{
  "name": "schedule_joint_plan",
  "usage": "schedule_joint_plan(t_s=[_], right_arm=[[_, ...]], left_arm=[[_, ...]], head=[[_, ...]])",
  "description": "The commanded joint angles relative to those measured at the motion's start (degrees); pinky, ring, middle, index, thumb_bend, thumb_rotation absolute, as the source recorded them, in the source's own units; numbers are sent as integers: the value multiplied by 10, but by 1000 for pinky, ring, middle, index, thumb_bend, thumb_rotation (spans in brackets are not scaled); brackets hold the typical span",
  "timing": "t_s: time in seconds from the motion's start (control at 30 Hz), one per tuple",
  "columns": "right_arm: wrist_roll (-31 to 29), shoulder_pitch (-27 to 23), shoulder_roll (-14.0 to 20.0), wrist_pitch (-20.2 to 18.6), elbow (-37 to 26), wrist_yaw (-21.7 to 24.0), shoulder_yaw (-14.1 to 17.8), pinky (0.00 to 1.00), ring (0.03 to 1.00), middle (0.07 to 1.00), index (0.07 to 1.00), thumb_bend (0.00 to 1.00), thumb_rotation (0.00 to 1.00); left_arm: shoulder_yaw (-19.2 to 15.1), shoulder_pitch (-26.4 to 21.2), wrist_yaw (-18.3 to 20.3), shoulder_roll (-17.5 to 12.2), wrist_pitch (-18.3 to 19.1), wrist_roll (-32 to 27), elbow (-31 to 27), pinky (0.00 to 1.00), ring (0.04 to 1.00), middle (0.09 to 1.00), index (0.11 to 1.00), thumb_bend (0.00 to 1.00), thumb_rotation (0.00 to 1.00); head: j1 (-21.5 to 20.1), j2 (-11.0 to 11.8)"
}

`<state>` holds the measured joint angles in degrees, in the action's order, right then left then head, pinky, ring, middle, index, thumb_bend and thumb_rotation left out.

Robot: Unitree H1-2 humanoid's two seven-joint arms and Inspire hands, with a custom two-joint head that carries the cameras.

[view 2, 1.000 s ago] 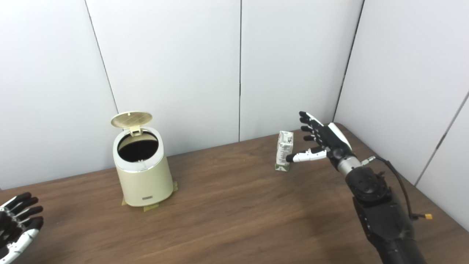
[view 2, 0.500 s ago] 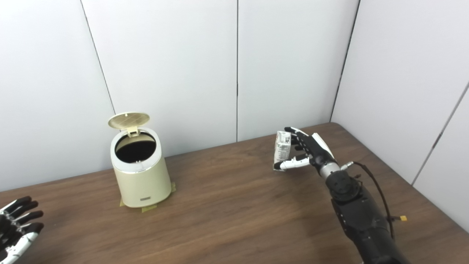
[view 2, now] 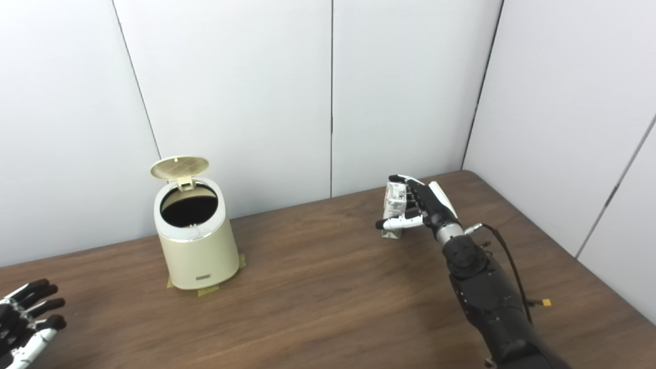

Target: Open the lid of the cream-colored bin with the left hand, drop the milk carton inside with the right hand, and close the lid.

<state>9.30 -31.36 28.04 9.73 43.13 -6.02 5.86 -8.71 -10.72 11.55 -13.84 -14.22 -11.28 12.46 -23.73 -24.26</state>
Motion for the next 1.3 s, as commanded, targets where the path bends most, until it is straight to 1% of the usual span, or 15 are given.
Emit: schedule_joint_plan(t_s=[0.0,0.07,0.13,0.23,0.37,0.5,0.57,0.6,0.67,0.77,0.93,1.03,1.13,1.23,1.27], right_arm=[[19,-38,6,42,4,-56,5,448,525,544,625,615,3],[40,-43,1,54,18,-103,1,292,366,430,532,542,0],[51,-45,-2,46,19,-125,-1,237,312,406,516,526,0],[60,-45,-3,42,17,-139,-6,285,363,419,516,524,0],[69,-43,-4,47,12,-154,-10,277,351,417,522,523,0],[91,-32,-6,25,-37,-161,-19,272,341,409,522,522,0],[102,-27,-5,24,-62,-159,-25,258,327,400,520,520,0],[105,-22,-7,24,-89,-154,-27,256,325,399,520,520,0],[109,-15,-11,17,-132,-144,-30,311,369,421,529,521,0],[123,-11,-19,-11,-209,-114,-47,340,390,437,529,522,0],[140,-28,-40,-64,-317,-53,-77,330,375,439,531,523,0],[158,-57,-58,-84,-344,-26,-97,318,362,434,531,522,0],[175,-81,-71,-99,-359,1,-118,295,345,426,528,522,1],[182,-95,-84,-113,-367,18,-125,303,358,437,527,523,2],[179,-100,-90,-109,-364,19,-126,301,356,437,528,523,1]], left_arm=[[0,-12,-4,-5,-4,0,-20,564,725,781,760,477,2],[2,-9,-8,-5,0,10,-28,558,714,779,763,458,0],[3,-7,-9,-6,3,13,-31,562,728,784,766,461,0],[5,-6,-11,-6,1,18,-33,569,739,793,768,445,0],[6,-7,-11,-7,1,21,-34,575,742,796,777,438,0],[6,-9,-11,-6,-2,29,-33,559,729,788,774,443,0],[7,-8,-12,-6,-2,33,-36,543,716,781,769,456,0],[7,-8,-13,-6,-3,37,-36,540,714,780,768,459,0],[9,-7,-16,-6,-3,45,-38,563,722,782,776,471,0],[10,-6,-16,-4,-4,47,-34,592,735,795,794,457,0],[18,-13,-14,-7,-43,62,5,598,724,789,789,474,0],[21,-15,-19,-1,-57,72,20,590,702,766,767,511,0],[26,-19,-19,4,-75,76,38,566,682,750,753,556,52],[32,-23,-25,10,-90,82,53,549,674,743,744,587,96],[35,-24,-28,13,-93,85,56,542,669,739,743,588,101]], head=[[0,-2],[0,-3],[1,-4],[2,-5],[5,-7],[12,-9],[17,-9],[23,-9],[31,-9],[54,-8],[99,-6],[128,-4],[163,-1],[203,4],[212,5]])
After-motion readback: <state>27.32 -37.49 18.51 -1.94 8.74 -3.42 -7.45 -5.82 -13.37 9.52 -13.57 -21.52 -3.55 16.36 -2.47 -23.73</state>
